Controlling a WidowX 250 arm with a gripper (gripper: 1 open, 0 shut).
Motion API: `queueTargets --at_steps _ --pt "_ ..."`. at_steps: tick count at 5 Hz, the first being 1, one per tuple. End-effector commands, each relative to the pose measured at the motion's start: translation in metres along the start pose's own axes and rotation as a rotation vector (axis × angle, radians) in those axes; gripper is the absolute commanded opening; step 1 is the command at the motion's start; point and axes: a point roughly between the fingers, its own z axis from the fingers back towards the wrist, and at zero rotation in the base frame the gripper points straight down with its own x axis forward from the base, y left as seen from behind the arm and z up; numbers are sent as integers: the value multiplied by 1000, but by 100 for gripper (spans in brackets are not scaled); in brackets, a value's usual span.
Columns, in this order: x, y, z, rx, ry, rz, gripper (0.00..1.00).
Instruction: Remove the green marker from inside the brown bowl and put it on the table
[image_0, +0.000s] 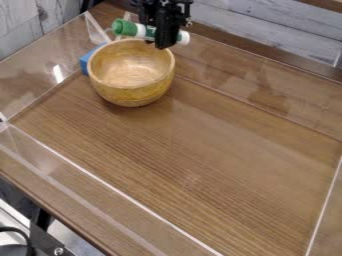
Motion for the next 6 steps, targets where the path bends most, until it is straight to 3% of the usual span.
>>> queueTargets --at_steps 1,5,6 --pt "2 -6 39 54 -108 -16 0" --pt "2 -17 40 41 -96 -30 0" --pt "-3 -21 41 40 -96 -31 0"
